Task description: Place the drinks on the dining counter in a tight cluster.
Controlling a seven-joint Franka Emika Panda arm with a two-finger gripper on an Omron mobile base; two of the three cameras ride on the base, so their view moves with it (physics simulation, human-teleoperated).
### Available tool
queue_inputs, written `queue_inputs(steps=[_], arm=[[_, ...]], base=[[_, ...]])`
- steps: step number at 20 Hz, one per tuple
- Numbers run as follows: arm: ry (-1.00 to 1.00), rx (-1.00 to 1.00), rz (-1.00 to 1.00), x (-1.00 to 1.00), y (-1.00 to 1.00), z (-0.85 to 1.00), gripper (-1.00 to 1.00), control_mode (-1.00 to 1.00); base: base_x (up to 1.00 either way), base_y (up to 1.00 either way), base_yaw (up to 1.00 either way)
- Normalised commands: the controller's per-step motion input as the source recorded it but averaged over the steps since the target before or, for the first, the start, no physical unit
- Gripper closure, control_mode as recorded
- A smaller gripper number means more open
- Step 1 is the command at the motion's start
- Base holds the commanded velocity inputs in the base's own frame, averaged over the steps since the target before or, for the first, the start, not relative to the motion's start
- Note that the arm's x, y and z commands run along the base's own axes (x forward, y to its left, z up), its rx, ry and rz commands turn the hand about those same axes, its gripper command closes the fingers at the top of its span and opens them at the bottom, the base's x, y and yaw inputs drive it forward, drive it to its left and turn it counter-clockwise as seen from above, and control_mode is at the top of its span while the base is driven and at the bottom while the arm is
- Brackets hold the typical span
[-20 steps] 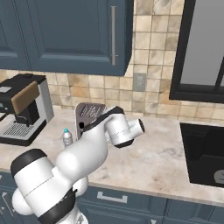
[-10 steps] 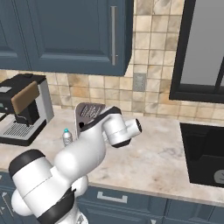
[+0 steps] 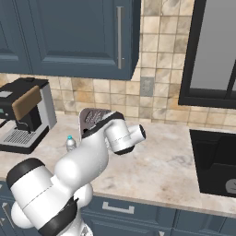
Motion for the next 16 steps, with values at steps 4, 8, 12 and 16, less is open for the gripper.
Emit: queue_inputs(steps=[4,8,12,16], arm=[[0.00,0.00,0.00,0.00,0.11,0.00,-1.00,-1.00],[0.00,0.00,0.00,0.04,0.10,0.00,-1.00,-1.00],[0.00,0.00,0.00,0.08,0.12,0.00,-1.00,-1.00],[0.00,0.00,0.00,0.14,0.09,0.00,-1.00,-1.00]], base=[[0.00,0.00,0.00],[0.00,0.00,0.00],[0.00,0.00,0.00],[0.00,0.00,0.00]])
